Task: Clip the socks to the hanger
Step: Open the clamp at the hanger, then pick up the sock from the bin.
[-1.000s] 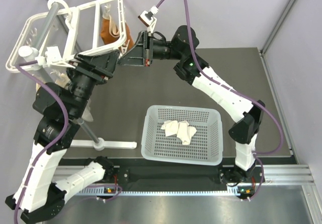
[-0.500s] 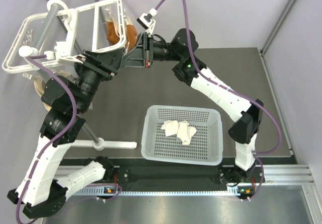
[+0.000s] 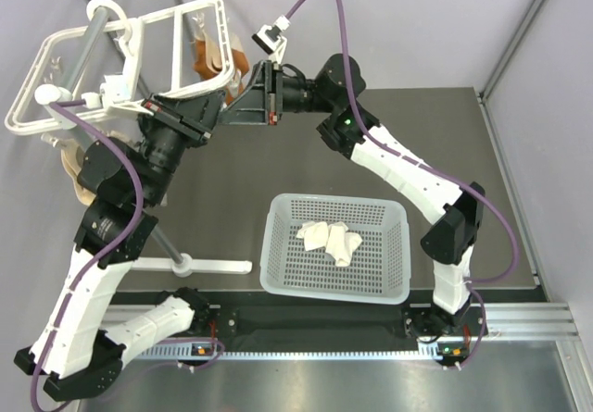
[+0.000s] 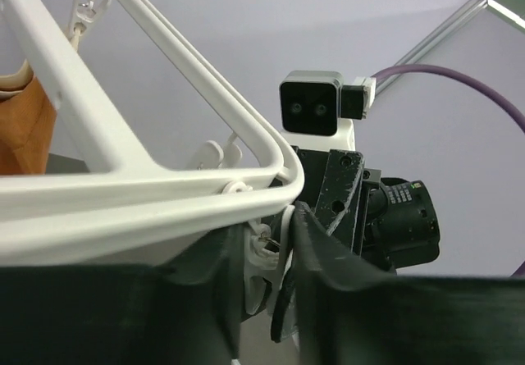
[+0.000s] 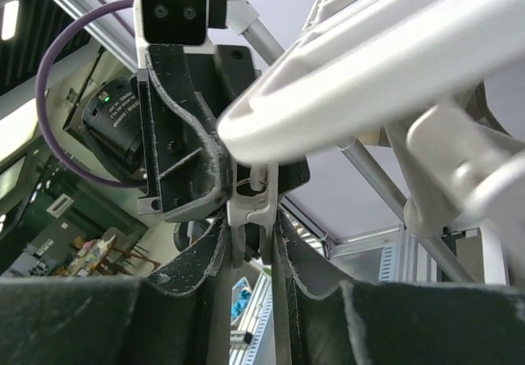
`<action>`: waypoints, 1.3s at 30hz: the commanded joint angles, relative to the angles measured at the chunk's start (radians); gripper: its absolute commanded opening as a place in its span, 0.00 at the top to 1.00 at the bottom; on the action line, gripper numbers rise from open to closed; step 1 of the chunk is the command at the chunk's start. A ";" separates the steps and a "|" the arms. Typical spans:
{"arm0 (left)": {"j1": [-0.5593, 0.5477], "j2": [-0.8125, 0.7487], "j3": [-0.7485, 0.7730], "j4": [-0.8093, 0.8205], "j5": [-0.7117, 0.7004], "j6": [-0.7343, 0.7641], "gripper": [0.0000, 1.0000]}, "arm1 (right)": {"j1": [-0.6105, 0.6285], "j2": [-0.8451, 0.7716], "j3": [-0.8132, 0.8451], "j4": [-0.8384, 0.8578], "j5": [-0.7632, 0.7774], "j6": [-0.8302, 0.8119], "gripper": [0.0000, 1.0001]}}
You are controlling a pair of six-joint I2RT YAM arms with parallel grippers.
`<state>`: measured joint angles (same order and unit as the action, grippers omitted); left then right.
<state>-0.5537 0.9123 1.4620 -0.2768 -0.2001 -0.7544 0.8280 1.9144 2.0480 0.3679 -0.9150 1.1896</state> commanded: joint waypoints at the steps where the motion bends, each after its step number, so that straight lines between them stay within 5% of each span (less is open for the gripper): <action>1: 0.000 -0.004 0.017 0.070 0.037 0.007 0.91 | -0.003 -0.037 0.000 0.031 -0.013 -0.001 0.90; 2: 0.000 -0.006 0.020 0.065 0.033 0.007 1.00 | -0.001 -0.041 -0.002 0.029 -0.013 -0.005 0.84; 9: 0.000 -0.009 0.034 0.022 -0.004 0.021 1.00 | -0.020 -0.109 -0.017 -0.254 0.079 -0.258 0.32; 13: 0.000 -0.019 0.034 0.005 -0.018 0.030 1.00 | -0.052 -0.196 -0.069 -0.501 0.209 -0.480 0.21; 18: 0.000 -0.035 0.024 -0.022 -0.042 0.047 1.00 | -0.059 -0.391 -0.271 -0.753 0.538 -0.767 0.19; 26: -0.002 -0.092 -0.029 -0.030 -0.065 0.059 1.00 | -0.026 -0.656 -0.718 -0.827 0.833 -0.890 0.30; 33: 0.000 -0.128 -0.084 -0.025 -0.061 0.038 1.00 | 0.141 -0.678 -1.072 -0.719 1.051 -0.828 0.39; 39: 0.000 -0.125 -0.080 -0.038 -0.051 0.033 1.00 | 0.189 -0.577 -1.124 -0.754 1.203 -0.808 0.49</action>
<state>-0.5522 0.7879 1.3796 -0.3256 -0.2592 -0.7124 0.9951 1.3132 0.9169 -0.4107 0.1364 0.3702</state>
